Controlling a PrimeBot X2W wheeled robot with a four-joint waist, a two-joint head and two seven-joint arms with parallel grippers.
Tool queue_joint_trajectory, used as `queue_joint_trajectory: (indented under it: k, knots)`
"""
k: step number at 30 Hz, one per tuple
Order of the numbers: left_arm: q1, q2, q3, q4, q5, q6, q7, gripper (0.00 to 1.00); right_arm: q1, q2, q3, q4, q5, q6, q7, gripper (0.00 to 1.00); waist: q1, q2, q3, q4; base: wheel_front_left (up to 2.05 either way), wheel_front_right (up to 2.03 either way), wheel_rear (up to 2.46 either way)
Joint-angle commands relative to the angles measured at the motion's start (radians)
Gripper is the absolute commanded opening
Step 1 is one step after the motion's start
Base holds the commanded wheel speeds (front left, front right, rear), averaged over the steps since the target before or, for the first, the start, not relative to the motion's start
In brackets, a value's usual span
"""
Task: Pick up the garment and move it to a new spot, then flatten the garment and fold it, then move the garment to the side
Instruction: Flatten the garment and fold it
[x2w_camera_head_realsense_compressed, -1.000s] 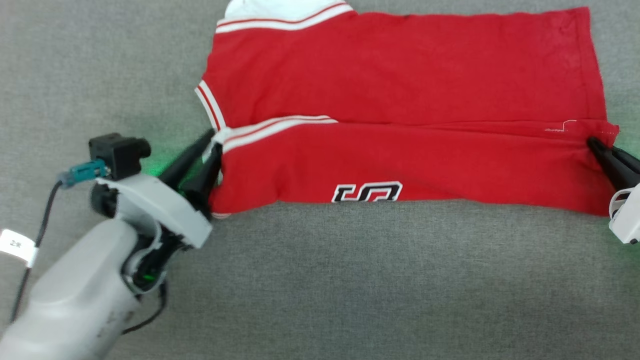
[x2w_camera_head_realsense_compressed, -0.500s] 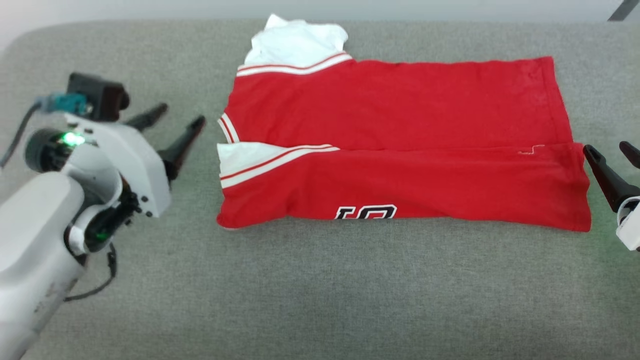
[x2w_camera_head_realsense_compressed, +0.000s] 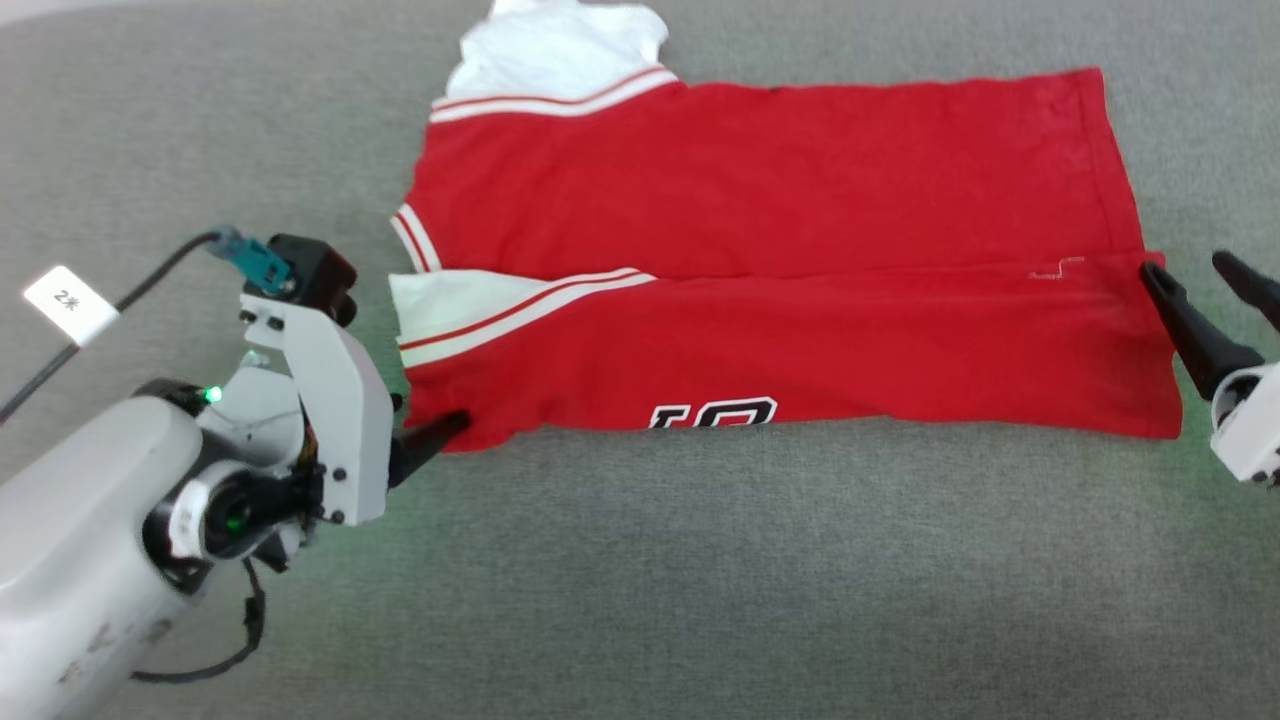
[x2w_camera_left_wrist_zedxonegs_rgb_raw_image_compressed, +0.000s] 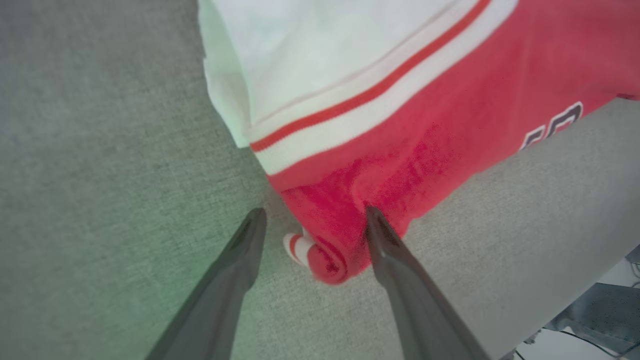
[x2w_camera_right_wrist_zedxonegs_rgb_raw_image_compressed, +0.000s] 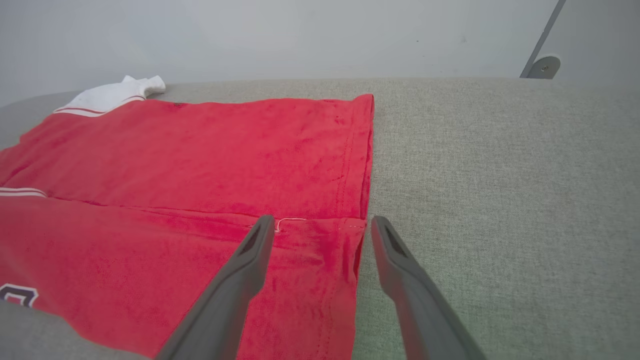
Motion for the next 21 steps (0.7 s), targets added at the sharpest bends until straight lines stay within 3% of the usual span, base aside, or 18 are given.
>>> queue_joint_trajectory:
  k: [1,8,10,11,12,15,21]
  knots:
    - [0.002,-0.020,0.007,0.023,-0.030,-0.008,0.007,1.00,-0.019,0.003,0.004,-0.005,0.000,-0.001,0.003,1.00,0.0000,0.0000,0.041,-0.027,0.00,0.00,0.00]
    - [0.027,-0.087,-0.017,0.164,-0.075,-0.079,0.028,1.00,-0.049,0.011,0.019,-0.012,-0.012,-0.001,0.012,1.00,0.0000,0.0000,0.075,-0.059,0.00,0.00,0.00]
    - [0.035,-0.104,-0.021,0.184,-0.092,-0.101,0.039,0.35,-0.050,0.005,0.022,-0.017,-0.015,-0.001,0.020,1.00,0.0000,0.0000,0.076,-0.062,0.00,0.00,0.00]
    - [0.036,-0.112,-0.022,0.191,-0.100,-0.111,0.042,0.09,-0.051,-0.001,0.026,-0.021,-0.015,-0.001,0.026,1.00,0.0000,0.0000,0.075,-0.062,0.00,0.00,0.00]
    - [0.037,-0.119,-0.022,0.197,-0.106,-0.120,0.045,0.00,-0.052,-0.008,0.031,-0.027,-0.014,-0.001,0.034,1.00,0.0000,0.0000,0.074,-0.062,0.00,0.00,0.00]
    - [0.035,-0.130,-0.023,0.207,-0.110,-0.138,0.042,0.00,-0.050,-0.044,0.056,-0.051,-0.024,-0.001,0.096,1.00,0.0000,0.0000,0.069,-0.058,0.00,0.00,0.00]
    - [0.025,-0.137,-0.027,0.208,-0.099,-0.165,0.036,0.00,-0.042,-0.141,0.151,-0.129,0.022,-0.001,0.405,1.00,0.0000,0.0000,0.066,-0.045,0.00,0.00,0.00]
